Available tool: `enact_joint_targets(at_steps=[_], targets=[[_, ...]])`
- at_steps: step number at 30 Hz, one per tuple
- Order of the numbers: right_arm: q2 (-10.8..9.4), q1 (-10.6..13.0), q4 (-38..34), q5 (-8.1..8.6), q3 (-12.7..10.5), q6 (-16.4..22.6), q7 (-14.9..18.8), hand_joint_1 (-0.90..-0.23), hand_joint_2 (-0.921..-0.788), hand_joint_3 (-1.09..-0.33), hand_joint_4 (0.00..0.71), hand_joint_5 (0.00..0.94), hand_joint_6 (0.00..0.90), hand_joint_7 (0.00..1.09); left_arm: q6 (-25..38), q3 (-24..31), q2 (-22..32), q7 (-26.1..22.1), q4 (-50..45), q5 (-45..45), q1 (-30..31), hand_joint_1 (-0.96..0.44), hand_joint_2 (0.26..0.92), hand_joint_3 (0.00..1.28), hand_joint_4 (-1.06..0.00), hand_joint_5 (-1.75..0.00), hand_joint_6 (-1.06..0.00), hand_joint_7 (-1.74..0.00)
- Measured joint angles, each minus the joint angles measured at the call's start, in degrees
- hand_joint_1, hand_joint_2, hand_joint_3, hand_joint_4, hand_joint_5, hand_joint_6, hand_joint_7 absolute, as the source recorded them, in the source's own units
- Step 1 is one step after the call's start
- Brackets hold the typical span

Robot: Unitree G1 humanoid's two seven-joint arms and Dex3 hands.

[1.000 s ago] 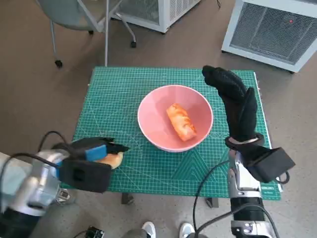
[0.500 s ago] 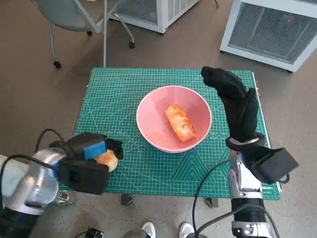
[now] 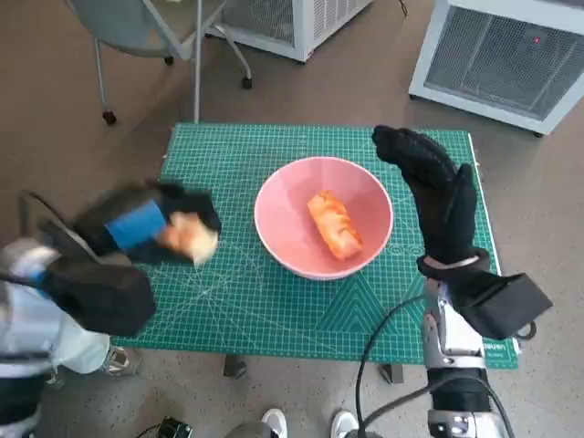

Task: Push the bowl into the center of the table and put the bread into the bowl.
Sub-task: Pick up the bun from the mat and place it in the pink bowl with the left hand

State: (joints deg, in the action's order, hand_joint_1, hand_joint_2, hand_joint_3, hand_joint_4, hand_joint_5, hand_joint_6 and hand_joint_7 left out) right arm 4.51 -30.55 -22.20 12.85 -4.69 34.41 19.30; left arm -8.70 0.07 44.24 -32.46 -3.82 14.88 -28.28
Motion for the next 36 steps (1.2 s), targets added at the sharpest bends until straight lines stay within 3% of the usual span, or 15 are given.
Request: enact_joint_targets(at_steps=[4, 8, 10, 14, 18, 23, 32, 36], targets=[[0.06, 0.13, 0.54, -0.1, -0.07, -0.13, -0.03, -0.689, -0.921, -0.741, 0.188, 0.002, -0.001, 0.48, -1.44, -0.04, -1.5, 0.81, 0.54, -1.15, -3.02, 0.0, 0.899, 0.23, -0.56, -1.43, -0.51, -1.17], [0.14, 0.32, 1.33, -0.22, -0.11, -0.26, -0.11, -0.688, -0.921, -0.742, 0.191, 0.004, -0.001, 0.48, -2.86, -0.85, -3.41, 1.23, 1.27, -1.66, -6.0, 0.0, 0.796, 0.45, -0.5, -1.57, -0.51, -1.18], [0.27, 0.44, 1.73, -0.34, -0.15, -0.42, -0.21, -0.687, -0.921, -0.742, 0.192, 0.004, -0.001, 0.48, -3.08, -1.85, -4.49, 1.29, 1.83, -1.5, -7.64, 0.0, 0.786, 0.47, -0.5, -1.58, -0.5, -1.19], [0.41, 0.76, 2.32, -0.68, -0.21, -0.66, -0.43, -0.684, -0.921, -0.742, 0.192, 0.004, -0.001, 0.48, -2.51, -4.36, -6.43, 1.28, 2.61, -0.09, -10.62, 0.0, 0.881, 0.29, -0.53, -1.41, -0.46, -1.29], [0.56, 1.22, 2.65, -0.8, -0.44, -0.88, -0.78, -0.682, -0.921, -0.743, 0.192, 0.004, -0.001, 0.48, -0.29, -7.68, -9.12, 1.2, 3.98, 2.44, -14.49, 0.0, 0.91, 0.2, -0.58, -1.33, -0.48, -1.28], [0.54, 1.7, 3.17, -0.78, -0.63, -1.09, -1.09, -0.681, -0.921, -0.743, 0.192, 0.003, -0.001, 0.48, -0.38, -12.42, -14.32, 2.41, 9.72, 5.27, -19.59, 0.0, 0.919, 0.08, -0.7, -1.19, -0.59, -1.18], [0.49, 2.6, 4.57, -0.86, -0.87, -1.54, -1.93, -0.69, -0.921, -0.742, 0.192, 0.003, -0.001, 0.48, -8.3, -20.29, -23.51, 7.06, 28.27, 9.99, -25.28, 0.0, 0.919, 0.04, -0.76, -1.1, -0.62, -1.16], [0.57, 3.01, 5.2, -1.11, -1.04, -1.55, -2.34, -0.687, -0.921, -0.743, 0.192, 0.002, -0.001, 0.48, -8.92, -22.42, -25.58, 7.25, 33.48, 11.38, -26.07, 0.0, 0.92, 0.04, -0.75, -1.11, -0.62, -1.16]])
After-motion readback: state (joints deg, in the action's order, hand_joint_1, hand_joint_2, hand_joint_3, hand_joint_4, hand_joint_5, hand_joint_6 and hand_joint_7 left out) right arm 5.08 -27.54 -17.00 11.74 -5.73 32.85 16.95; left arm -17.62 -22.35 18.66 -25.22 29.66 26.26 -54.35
